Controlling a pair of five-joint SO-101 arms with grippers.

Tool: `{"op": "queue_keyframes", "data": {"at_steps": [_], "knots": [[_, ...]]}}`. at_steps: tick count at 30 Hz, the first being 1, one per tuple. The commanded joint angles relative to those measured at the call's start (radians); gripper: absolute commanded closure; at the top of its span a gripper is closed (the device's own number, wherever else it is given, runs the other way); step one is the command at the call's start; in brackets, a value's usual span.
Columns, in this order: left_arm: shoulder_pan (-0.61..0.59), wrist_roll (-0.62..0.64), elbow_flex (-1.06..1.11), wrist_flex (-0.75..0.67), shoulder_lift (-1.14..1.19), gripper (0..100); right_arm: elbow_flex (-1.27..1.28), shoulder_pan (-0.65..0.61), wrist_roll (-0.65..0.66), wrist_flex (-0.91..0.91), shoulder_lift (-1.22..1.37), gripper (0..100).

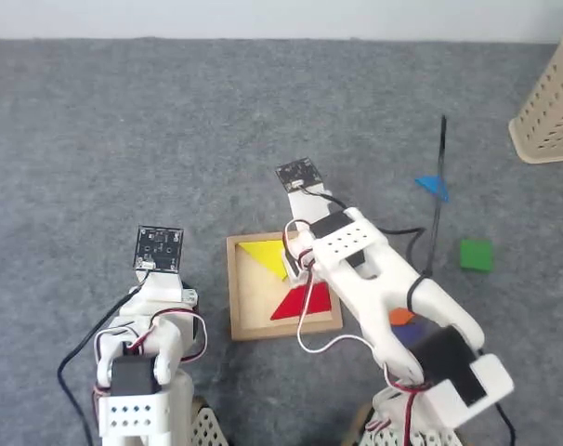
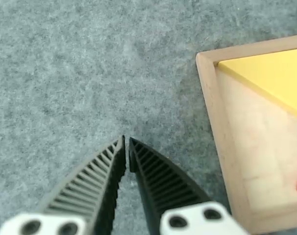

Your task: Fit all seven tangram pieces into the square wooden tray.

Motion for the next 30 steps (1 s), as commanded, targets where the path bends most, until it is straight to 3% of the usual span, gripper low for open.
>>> {"op": "queue_keyframes", "data": {"at_steps": [1,16,25,30], "knots": [[-0.002,0.008,-0.005,0.006,-0.006,99,-0.055,-0.013,0.005,-0.041,0.005,71.3],[-0.002,0.008,-0.005,0.006,-0.006,99,-0.100,-0.056,0.046,0.025,-0.108,71.4],[-0.002,0.008,-0.005,0.006,-0.006,99,0.031,-0.084,0.089,-0.156,-0.108,71.4],[-0.002,0.008,-0.005,0.006,-0.006,99,0.052,-0.082,0.084,-0.170,-0.107,71.4]]}}
